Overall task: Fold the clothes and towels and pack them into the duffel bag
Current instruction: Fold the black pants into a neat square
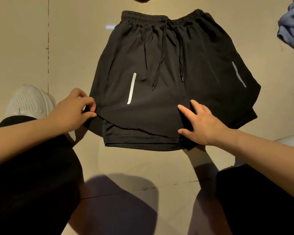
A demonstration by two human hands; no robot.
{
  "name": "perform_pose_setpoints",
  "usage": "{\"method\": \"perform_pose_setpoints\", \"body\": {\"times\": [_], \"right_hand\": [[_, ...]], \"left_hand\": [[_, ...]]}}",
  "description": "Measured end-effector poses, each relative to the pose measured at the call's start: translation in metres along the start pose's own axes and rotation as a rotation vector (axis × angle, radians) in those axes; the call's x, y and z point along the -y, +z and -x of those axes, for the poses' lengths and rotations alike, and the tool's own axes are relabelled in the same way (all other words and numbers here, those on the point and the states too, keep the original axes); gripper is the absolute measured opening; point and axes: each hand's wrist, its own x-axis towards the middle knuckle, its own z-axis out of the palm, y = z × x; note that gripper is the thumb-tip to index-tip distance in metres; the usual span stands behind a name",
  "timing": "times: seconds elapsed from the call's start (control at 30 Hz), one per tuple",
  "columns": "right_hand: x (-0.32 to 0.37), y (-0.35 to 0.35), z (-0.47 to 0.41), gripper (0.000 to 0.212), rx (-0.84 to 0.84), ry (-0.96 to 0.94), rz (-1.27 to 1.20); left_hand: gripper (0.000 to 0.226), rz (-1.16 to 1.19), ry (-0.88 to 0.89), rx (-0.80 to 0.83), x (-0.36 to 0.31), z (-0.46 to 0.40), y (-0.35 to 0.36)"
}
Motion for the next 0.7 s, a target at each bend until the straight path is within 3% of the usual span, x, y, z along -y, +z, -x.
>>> {"method": "perform_pose_setpoints", "body": {"times": [0.13,0.2,0.27,0.33,0.4,0.53,0.63,0.7], "right_hand": [[0.018,-0.01,0.003,0.093,0.107,0.037,0.215],[0.028,-0.031,0.0,0.089,0.13,0.014,0.371],[0.039,-0.057,-0.007,0.076,0.038,-0.049,0.468],[0.05,-0.083,-0.021,0.059,-0.16,-0.145,0.438],[0.066,-0.106,-0.044,0.047,-0.269,-0.236,0.244],[0.114,-0.144,-0.103,0.051,-0.296,-0.311,-0.078],[0.15,-0.163,-0.137,0.056,-0.278,-0.302,-0.13],[0.169,-0.166,-0.155,0.057,-0.157,-0.263,-0.087]], "left_hand": [[0.021,0.11,-0.075,0.083,0.008,0.006,-0.011],[0.018,0.302,-0.148,0.104,0.01,0.012,-0.013],[0.029,0.691,-0.355,0.092,0.006,0.014,-0.016],[0.04,0.958,-0.574,0.07,-0.002,0.011,-0.018],[0.052,0.91,-0.607,0.104,-0.008,0.002,-0.017],[0.053,0.775,-0.489,0.152,-0.027,-0.007,-0.008],[0.05,0.713,-0.472,0.118,-0.033,-0.006,0.002],[0.055,0.705,-0.487,0.15,-0.031,-0.003,0.009]]}}
